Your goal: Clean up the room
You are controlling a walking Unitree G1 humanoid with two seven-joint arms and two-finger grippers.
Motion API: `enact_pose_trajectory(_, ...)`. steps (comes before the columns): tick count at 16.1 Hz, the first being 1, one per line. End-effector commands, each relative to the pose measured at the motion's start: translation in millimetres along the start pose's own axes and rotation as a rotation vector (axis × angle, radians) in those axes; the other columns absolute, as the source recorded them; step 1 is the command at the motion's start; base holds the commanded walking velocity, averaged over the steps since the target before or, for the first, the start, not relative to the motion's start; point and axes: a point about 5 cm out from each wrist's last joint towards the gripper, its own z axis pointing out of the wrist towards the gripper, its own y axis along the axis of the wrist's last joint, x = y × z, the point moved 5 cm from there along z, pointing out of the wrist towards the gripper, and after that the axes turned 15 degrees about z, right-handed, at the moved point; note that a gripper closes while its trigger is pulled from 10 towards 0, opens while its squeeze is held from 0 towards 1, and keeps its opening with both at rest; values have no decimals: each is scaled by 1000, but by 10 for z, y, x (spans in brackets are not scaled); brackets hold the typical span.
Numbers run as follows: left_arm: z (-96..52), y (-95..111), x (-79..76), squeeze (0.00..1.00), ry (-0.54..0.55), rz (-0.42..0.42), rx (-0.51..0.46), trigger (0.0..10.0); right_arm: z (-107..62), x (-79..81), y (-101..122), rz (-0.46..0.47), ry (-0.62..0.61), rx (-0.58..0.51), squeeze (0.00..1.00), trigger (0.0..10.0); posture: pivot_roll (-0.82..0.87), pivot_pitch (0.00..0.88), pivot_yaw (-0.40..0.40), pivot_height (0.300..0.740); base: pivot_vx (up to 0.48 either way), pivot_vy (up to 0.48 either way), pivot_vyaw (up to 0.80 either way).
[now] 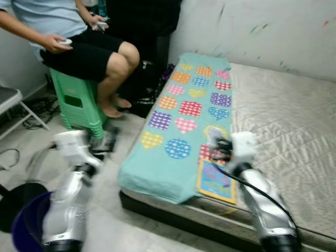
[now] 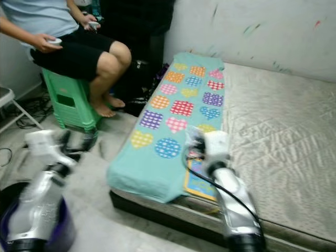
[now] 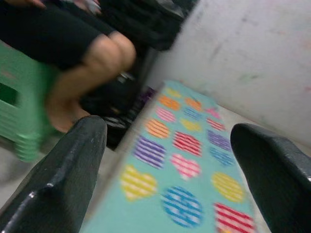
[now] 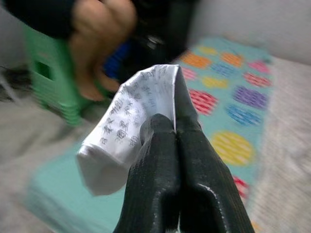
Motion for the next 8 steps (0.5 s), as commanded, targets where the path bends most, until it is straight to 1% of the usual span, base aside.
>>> enact_pose_trajectory(1, 20, -18, -93, 0, -24, -1, 4, 10000, -36, -121, 21, -13, -29, -4, 0, 10000, -87, 0, -3, 740, 0, 0, 0)
enact_pose_trajectory(6, 26, -23, -88, 0, -23, 3, 5, 10000, -32, -103, 29, -35, -18, -6, 0, 10000, -88, 0, -5, 740, 0, 0, 0)
enact_pose_trajectory(8, 31, -27, -86, 0, -21, 2, 5, 10000, -31, -95, 28, -42, -12, -6, 0, 10000, -89, 0, -5, 740, 0, 0, 800)
